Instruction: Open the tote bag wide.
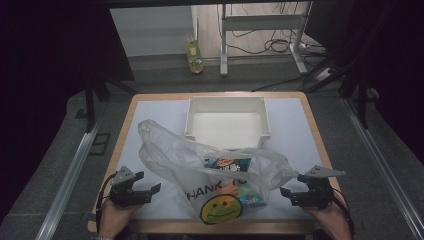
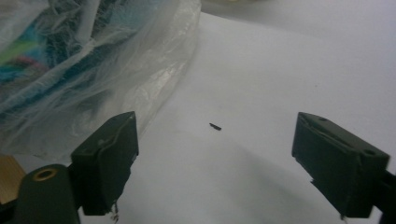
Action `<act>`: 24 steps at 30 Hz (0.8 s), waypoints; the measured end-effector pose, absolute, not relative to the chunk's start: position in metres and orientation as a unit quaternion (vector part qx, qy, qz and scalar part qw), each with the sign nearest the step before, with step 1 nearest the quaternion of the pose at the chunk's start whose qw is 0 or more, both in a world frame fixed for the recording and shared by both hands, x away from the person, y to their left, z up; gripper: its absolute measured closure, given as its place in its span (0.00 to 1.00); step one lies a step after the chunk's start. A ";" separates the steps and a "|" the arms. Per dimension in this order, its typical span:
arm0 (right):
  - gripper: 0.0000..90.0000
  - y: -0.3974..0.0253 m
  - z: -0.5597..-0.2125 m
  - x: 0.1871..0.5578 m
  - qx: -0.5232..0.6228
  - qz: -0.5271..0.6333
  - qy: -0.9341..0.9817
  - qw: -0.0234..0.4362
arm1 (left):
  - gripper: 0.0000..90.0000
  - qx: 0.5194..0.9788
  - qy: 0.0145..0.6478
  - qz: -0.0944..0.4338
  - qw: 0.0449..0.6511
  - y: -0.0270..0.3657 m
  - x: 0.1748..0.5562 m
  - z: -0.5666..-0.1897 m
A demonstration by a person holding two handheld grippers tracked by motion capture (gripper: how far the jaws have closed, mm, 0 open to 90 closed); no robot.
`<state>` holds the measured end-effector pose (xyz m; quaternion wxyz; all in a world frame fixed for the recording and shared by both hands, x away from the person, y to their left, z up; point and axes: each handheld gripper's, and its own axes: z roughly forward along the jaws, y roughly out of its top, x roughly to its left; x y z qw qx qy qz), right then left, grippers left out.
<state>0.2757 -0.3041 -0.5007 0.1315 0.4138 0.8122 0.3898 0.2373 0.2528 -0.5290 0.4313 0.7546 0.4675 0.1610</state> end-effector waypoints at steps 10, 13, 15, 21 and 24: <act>0.39 -0.306 -0.493 0.271 0.406 0.395 0.816 0.115 | 0.42 0.762 0.443 0.159 0.445 0.247 0.230 -0.519; 0.52 -0.305 -0.488 0.268 0.399 0.403 0.816 0.109 | 0.56 0.767 0.436 0.156 0.445 0.245 0.226 -0.515; 0.55 -0.306 -0.487 0.267 0.396 0.404 0.817 0.110 | 0.62 0.769 0.431 0.153 0.447 0.245 0.224 -0.512; 0.83 -0.304 -0.478 0.261 0.383 0.417 0.817 0.110 | 0.94 0.765 0.422 0.140 0.466 0.249 0.221 -0.503; 0.94 -0.305 -0.473 0.261 0.378 0.432 0.812 0.103 | 0.99 0.764 0.421 0.137 0.469 0.251 0.221 -0.500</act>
